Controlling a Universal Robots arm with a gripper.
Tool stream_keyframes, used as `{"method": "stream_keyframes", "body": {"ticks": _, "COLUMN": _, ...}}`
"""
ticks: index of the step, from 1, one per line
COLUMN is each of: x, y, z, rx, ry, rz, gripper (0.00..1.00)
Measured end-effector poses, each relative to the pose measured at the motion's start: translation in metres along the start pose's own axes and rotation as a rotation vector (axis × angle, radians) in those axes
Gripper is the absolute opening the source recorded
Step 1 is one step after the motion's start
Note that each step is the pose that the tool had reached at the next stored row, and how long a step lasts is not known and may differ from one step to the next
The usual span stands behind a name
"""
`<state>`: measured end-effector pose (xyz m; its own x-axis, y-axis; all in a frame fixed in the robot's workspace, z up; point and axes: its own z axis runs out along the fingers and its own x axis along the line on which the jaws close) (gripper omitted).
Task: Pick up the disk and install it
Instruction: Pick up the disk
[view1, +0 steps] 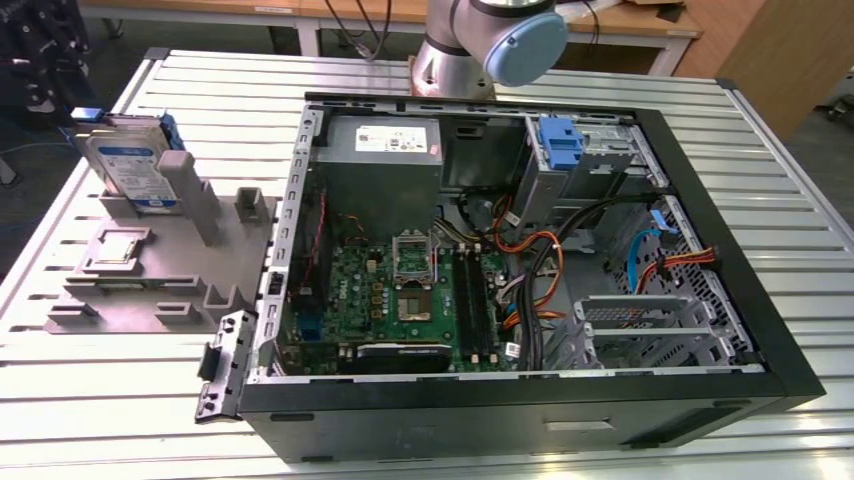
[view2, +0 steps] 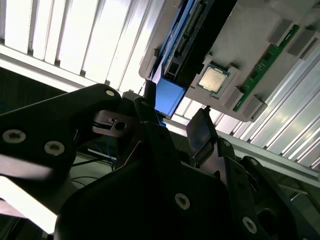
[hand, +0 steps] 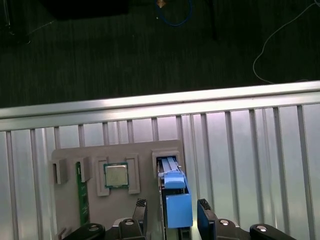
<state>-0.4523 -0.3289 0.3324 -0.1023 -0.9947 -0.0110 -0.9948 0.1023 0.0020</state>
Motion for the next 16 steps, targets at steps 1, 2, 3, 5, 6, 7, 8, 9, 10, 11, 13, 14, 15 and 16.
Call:
{"method": "stream_keyframes", "body": {"ticks": 1, "x": -0.0001, "y": 0.0000, "z": 0.0010, "rx": 0.0000, "ry": 0.0000, "rz": 0.000, "gripper": 0.52}}
{"method": "stream_keyframes", "body": {"ticks": 2, "x": -0.0001, "y": 0.0000, "z": 0.0023, "rx": 0.0000, "ry": 0.0000, "rz": 0.000, "gripper": 0.52}}
{"method": "stream_keyframes", "body": {"ticks": 3, "x": -0.0001, "y": 0.0000, "z": 0.0039, "rx": 0.0000, "ry": -0.0001, "rz": 0.000, "gripper": 0.52}}
{"method": "stream_keyframes", "body": {"ticks": 5, "x": 0.0000, "y": 0.0000, "z": 0.0075, "rx": 0.0000, "ry": -0.0001, "rz": 0.000, "gripper": 0.52}}
{"method": "stream_keyframes", "body": {"ticks": 6, "x": 0.0000, "y": 0.0000, "z": 0.0093, "rx": 0.0000, "ry": -0.0001, "rz": 0.000, "gripper": 0.52}}
{"method": "stream_keyframes", "body": {"ticks": 7, "x": 0.0000, "y": 0.0000, "z": 0.0111, "rx": 0.0000, "ry": -0.0001, "rz": 0.000, "gripper": 0.52}}
{"method": "stream_keyframes", "body": {"ticks": 8, "x": 0.0000, "y": 0.0000, "z": 0.0130, "rx": 0.0000, "ry": 0.0000, "rz": 0.000, "gripper": 0.52}}
{"method": "stream_keyframes", "body": {"ticks": 9, "x": 0.0000, "y": -0.0001, "z": 0.0148, "rx": 0.0000, "ry": -0.0001, "rz": 0.000, "gripper": 0.52}}
{"method": "stream_keyframes", "body": {"ticks": 10, "x": 0.0000, "y": -0.0002, "z": 0.0166, "rx": 0.0000, "ry": 0.0000, "rz": 0.000, "gripper": 0.52}}
{"method": "stream_keyframes", "body": {"ticks": 11, "x": -0.0001, "y": -0.0002, "z": 0.0184, "rx": 0.0000, "ry": 0.0000, "rz": 0.000, "gripper": 0.52}}
{"method": "stream_keyframes", "body": {"ticks": 13, "x": -0.0001, "y": -0.0005, "z": 0.0219, "rx": -0.0014, "ry": 0.0001, "rz": 0.000, "gripper": 0.52}}
{"method": "stream_keyframes", "body": {"ticks": 14, "x": 0.0000, "y": -0.0006, "z": 0.0237, "rx": -0.0030, "ry": 0.0003, "rz": 0.000, "gripper": 0.52}}
{"method": "stream_keyframes", "body": {"ticks": 15, "x": 0.0000, "y": -0.0006, "z": 0.0256, "rx": -0.0045, "ry": 0.0005, "rz": 0.000, "gripper": 0.52}}
{"method": "stream_keyframes", "body": {"ticks": 16, "x": 0.0000, "y": -0.0006, "z": 0.0274, "rx": -0.0060, "ry": 0.0006, "rz": 0.000, "gripper": 0.52}}
